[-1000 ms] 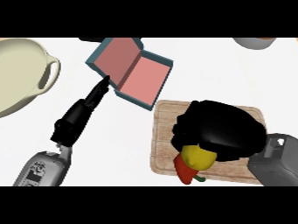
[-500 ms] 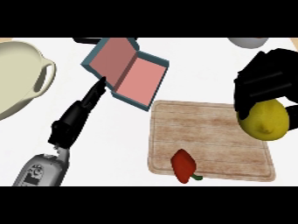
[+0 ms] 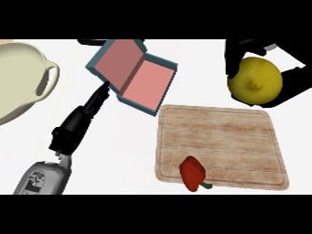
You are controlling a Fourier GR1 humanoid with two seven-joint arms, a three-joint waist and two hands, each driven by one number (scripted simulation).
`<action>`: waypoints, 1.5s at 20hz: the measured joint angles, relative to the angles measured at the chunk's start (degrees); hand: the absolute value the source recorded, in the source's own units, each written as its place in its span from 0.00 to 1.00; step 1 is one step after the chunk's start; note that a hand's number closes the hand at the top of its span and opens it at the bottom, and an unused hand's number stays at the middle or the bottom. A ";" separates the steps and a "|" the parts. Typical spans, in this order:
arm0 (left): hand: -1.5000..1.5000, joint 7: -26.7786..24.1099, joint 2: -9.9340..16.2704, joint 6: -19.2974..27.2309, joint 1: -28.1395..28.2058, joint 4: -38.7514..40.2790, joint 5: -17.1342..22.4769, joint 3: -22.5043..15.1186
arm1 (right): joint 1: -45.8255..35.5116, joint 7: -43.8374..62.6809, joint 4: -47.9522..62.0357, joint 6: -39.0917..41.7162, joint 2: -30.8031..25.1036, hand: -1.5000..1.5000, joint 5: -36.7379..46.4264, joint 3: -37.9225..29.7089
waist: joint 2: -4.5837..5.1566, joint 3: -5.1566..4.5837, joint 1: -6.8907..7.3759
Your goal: Pick the lemon from the cutting board and place it in the cardboard box
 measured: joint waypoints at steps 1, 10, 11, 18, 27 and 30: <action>0.50 0.29 -0.44 0.11 -0.36 0.20 -0.22 -0.10 | -2.08 0.94 1.54 0.51 0.52 1.00 0.01 -0.36 | 0.01 0.00 0.03; 0.50 0.29 -1.00 -0.98 -0.42 0.18 -0.93 1.13 | -11.86 6.49 11.80 -1.04 9.90 1.00 3.36 0.19 | 0.03 -0.01 0.11; 0.50 0.73 -1.05 -1.13 -0.75 0.12 -0.91 1.24 | -13.30 6.19 14.21 -1.76 10.75 1.00 4.05 0.03 | 0.07 -0.01 0.24; 0.50 1.75 -2.34 -0.86 0.24 -1.91 -2.36 0.22 | -19.48 4.51 25.34 -9.32 16.33 1.00 11.45 1.29 | 0.17 -0.01 0.64; 0.50 1.65 -2.78 -1.77 -0.77 -1.09 -2.52 1.12 | -23.55 -1.62 40.78 -20.61 22.92 1.00 21.52 4.60 | 0.38 -0.01 0.90; 0.50 1.96 -2.85 -2.27 -1.55 -0.51 -2.33 1.54 | -24.21 -1.95 45.84 -23.04 25.60 1.00 23.22 5.55 | 0.42 -0.02 0.99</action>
